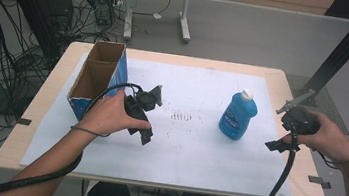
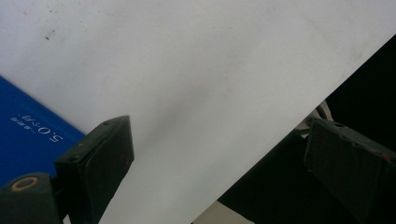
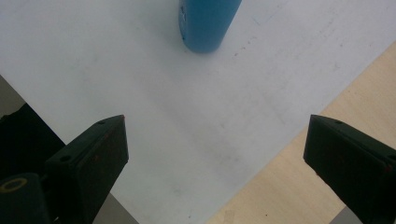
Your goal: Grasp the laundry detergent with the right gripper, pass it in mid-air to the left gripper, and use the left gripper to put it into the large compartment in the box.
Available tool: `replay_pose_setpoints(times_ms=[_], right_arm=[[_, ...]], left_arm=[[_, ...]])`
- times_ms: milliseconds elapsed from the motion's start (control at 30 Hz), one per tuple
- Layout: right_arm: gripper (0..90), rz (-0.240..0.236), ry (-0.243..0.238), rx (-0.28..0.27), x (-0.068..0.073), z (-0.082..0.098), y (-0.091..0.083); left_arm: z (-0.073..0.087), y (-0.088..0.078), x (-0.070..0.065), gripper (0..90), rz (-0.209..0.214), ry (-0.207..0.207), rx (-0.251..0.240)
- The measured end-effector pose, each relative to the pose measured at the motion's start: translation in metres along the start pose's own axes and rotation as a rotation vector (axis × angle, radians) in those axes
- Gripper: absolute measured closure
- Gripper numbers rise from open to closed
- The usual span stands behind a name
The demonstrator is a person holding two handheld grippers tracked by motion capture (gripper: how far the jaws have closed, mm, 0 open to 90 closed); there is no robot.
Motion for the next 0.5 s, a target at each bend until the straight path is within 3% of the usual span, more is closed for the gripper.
replay_pose_setpoints(times_ms=[500], right_arm=[[6.2, -0.002, 0.045, -0.063, -0.009, 0.014, 0.015]], left_arm=[[0.0, 0.002, 0.0, 8.5, -0.008, -0.01, 0.005]])
Point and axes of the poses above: each handheld gripper's, and its own axes: y roughly forward along the jaws, z roughly out of its underside, x roughly to its left, the point moved 6 cm from there along y, roughly forward along the jaws, and after that the axes turned 7 degrees about y, right-handed, at the moved point
